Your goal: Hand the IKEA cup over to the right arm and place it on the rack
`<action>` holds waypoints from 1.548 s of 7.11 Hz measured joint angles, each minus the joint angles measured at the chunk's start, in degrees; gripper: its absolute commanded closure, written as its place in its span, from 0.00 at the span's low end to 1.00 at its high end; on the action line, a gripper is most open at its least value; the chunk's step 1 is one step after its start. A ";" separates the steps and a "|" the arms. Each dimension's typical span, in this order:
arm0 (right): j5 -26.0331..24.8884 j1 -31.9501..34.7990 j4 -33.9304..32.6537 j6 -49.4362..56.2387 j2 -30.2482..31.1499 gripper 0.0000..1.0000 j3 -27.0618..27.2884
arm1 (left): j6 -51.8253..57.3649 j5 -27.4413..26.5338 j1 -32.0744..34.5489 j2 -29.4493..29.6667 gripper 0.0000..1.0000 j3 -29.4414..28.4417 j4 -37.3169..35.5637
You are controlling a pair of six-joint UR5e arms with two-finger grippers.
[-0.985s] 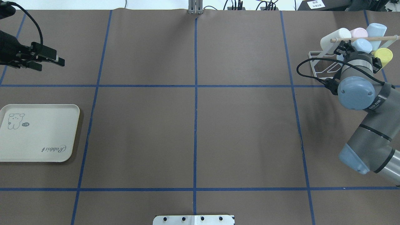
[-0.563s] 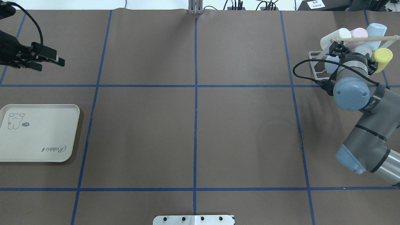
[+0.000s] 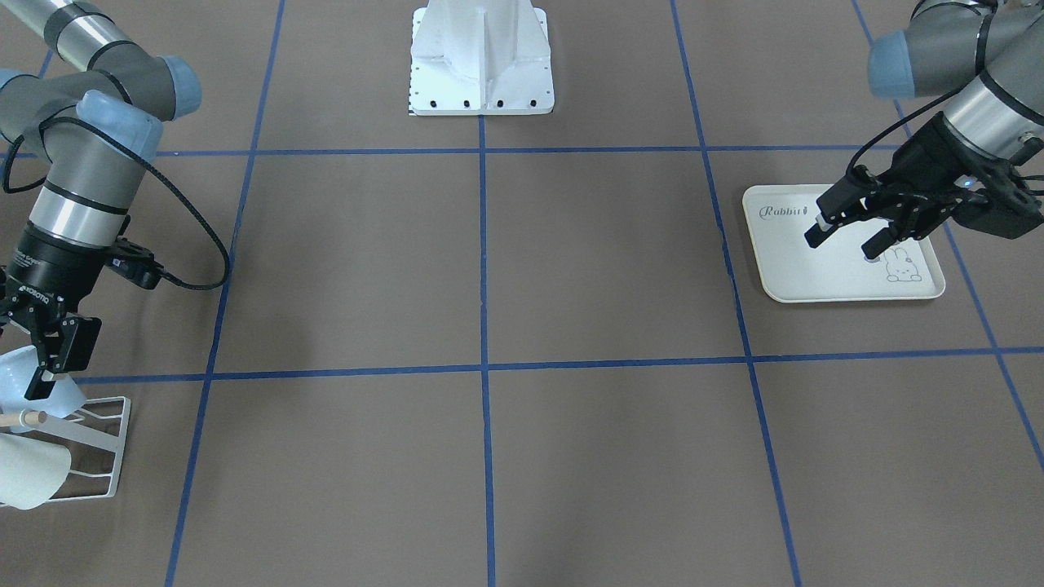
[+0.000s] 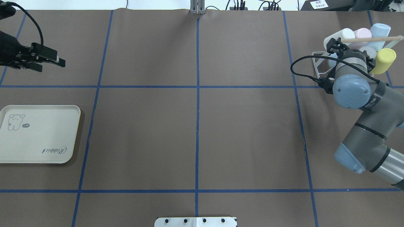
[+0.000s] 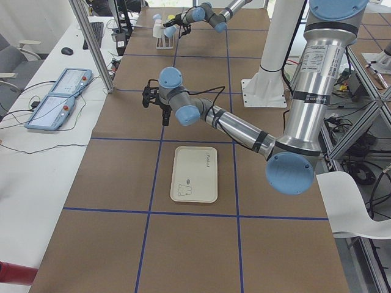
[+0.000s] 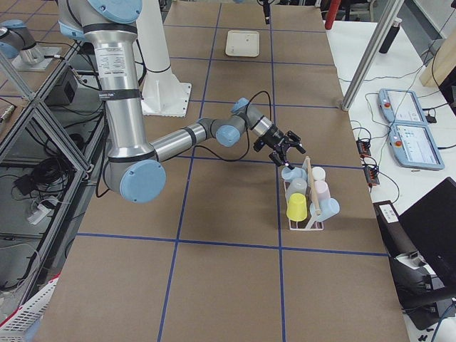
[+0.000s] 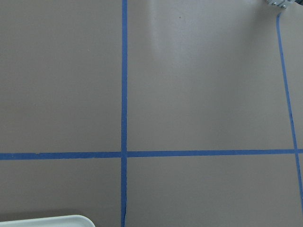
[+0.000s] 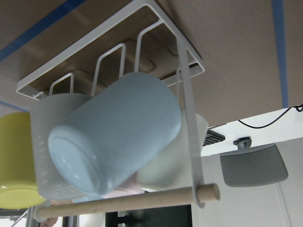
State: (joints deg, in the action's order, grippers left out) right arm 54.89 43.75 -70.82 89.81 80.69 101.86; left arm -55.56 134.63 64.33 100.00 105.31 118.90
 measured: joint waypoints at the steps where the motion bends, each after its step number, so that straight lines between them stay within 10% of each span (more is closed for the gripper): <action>1: 3.62 1.94 -0.11 -1.03 -0.40 0.00 2.40 | 0.20 -0.03 0.10 -0.02 0.00 0.14 -0.04; 4: 20.41 9.20 -0.27 -18.46 -0.09 0.00 7.63 | 5.94 -0.25 1.80 -1.23 0.00 0.18 -0.42; 8: 46.88 15.21 0.00 -69.07 2.50 0.00 11.61 | 32.90 -0.24 11.75 -4.31 0.00 0.22 -11.72; 11: 56.98 16.94 -0.24 -103.52 2.52 0.00 13.52 | 53.12 -0.22 19.17 -10.14 0.00 -0.24 -21.78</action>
State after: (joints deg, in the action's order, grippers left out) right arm 111.87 60.70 -71.06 -13.71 83.21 115.37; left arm -2.45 134.40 83.50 89.87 105.08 97.11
